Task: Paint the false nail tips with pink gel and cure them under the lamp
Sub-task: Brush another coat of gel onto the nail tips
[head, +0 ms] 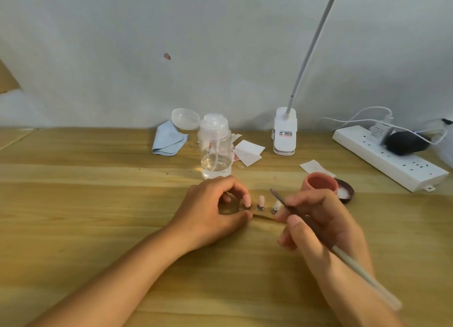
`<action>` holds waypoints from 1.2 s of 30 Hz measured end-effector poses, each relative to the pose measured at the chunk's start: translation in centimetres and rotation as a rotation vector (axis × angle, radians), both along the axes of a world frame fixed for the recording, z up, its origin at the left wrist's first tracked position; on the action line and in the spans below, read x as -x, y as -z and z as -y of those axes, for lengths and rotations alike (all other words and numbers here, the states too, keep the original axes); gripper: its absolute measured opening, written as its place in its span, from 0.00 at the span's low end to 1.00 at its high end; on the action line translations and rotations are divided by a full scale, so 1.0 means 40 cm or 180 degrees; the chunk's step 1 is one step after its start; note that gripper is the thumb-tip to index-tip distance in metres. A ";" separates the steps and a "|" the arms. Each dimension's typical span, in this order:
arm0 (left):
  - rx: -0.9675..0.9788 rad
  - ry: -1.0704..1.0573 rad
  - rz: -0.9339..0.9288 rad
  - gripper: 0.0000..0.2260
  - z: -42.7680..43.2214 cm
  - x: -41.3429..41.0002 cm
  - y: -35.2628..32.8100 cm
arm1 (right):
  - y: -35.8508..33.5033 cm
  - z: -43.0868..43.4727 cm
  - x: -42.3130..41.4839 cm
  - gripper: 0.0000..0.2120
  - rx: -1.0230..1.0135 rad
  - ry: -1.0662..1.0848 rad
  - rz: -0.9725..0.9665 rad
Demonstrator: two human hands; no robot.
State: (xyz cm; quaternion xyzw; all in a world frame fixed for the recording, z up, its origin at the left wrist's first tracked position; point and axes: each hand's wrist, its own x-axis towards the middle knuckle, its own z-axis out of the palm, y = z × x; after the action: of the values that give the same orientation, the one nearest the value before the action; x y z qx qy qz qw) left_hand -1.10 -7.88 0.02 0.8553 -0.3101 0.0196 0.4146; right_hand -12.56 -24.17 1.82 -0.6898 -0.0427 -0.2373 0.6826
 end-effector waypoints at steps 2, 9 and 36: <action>0.0008 -0.0008 -0.0120 0.08 -0.001 -0.002 -0.001 | -0.004 0.006 0.001 0.06 -0.0203 -0.0046 -0.0135; 0.0077 -0.0013 -0.0194 0.12 0.001 -0.007 0.002 | 0.000 0.025 -0.015 0.06 -0.0555 -0.0120 -0.0535; 0.0032 -0.0072 -0.0103 0.15 0.005 -0.007 0.006 | -0.002 0.004 -0.017 0.10 -0.0152 -0.0257 -0.0409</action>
State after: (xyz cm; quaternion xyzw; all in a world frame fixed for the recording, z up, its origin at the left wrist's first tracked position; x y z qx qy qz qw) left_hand -0.83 -8.10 -0.20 0.8569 -0.2936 0.0120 0.4236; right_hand -11.88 -24.31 1.89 -0.6850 -0.0208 -0.1657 0.7092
